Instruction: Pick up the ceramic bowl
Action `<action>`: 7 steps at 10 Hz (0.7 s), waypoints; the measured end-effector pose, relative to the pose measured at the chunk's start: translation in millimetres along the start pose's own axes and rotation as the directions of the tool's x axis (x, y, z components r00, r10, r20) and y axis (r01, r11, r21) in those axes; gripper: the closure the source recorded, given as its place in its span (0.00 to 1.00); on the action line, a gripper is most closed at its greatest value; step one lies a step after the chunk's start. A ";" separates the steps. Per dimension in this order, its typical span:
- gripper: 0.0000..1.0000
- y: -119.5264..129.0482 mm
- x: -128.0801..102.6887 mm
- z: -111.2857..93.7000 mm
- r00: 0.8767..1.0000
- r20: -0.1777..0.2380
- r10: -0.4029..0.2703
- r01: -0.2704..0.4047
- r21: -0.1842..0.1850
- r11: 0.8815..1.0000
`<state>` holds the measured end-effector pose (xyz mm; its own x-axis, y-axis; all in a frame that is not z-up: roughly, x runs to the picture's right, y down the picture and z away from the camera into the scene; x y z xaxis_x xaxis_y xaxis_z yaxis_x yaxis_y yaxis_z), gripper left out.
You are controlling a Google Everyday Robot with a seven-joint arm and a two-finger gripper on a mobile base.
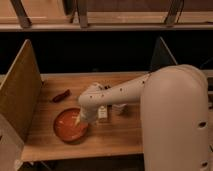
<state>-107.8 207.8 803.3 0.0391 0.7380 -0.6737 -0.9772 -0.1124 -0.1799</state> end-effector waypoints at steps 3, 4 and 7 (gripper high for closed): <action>0.83 -1.8 -2.5 6.5 1.000 -0.012 0.005 -0.006 -0.022 1.000; 0.91 -2.0 -3.5 6.7 1.000 -0.011 0.006 -0.006 -0.027 1.000; 1.00 -1.1 -22.8 -14.8 0.998 0.058 -0.007 0.008 -0.030 1.000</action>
<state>-104.5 181.3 808.3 0.0334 0.7760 -0.6299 -0.9702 -0.1263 -0.2070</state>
